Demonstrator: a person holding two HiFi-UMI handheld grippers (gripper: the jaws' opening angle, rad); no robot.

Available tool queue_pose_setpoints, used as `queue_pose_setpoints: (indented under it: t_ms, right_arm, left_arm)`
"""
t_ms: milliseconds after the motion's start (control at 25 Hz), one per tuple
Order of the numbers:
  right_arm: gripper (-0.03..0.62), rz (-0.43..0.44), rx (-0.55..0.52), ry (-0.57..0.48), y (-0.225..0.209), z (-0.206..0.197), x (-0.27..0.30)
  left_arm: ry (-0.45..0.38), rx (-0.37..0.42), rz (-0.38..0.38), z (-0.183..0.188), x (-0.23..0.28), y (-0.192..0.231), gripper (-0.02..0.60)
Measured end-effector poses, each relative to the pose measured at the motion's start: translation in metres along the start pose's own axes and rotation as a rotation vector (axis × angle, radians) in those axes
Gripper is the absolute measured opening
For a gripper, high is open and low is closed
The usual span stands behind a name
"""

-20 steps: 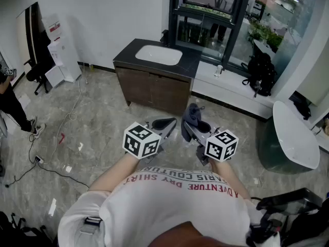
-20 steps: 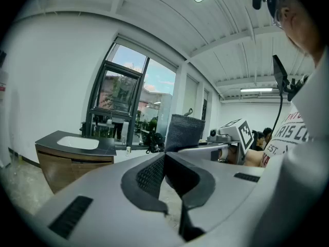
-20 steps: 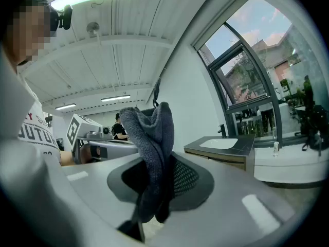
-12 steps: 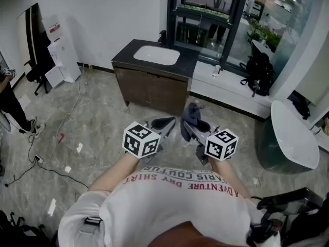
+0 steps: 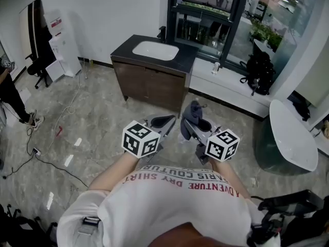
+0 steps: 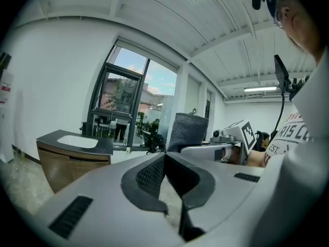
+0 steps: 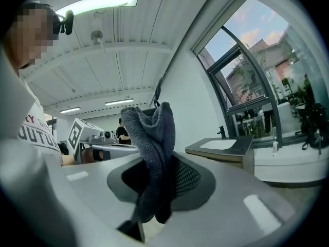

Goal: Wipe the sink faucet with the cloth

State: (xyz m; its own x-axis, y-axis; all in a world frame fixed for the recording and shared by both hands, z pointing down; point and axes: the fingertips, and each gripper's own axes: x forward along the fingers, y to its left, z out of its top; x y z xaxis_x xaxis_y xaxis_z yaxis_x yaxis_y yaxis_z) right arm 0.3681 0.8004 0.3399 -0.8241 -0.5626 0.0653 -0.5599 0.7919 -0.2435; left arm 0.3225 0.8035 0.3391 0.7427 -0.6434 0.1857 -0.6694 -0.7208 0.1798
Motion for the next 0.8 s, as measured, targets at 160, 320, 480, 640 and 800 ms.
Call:
queue_pose_setpoints:
  t_ms: [160, 320, 480, 640, 800]
  right_arm:
    - [0.078, 0.017, 0.036, 0.023, -0.014, -0.015, 0.0]
    - [0.078, 0.034, 0.046, 0.081, -0.031, -0.035, 0.021]
    - [0.078, 0.035, 0.044, 0.098, -0.068, -0.041, 0.062]
    - [0.078, 0.029, 0.043, 0.124, -0.129, -0.04, 0.13]
    - [0.078, 0.005, 0.067, 0.128, -0.198, -0.02, 0.227]
  left_arm:
    - [0.038, -0.014, 0.001, -0.018, 0.016, -0.001, 0.001]
    - [0.045, -0.026, -0.003, -0.026, 0.03, 0.022, 0.002]
    - [0.052, -0.053, -0.001, -0.034, 0.058, 0.074, 0.002]
    - [0.065, -0.084, -0.001, -0.031, 0.101, 0.159, 0.0]
    - [0.091, -0.089, 0.0, -0.009, 0.141, 0.27, 0.0]
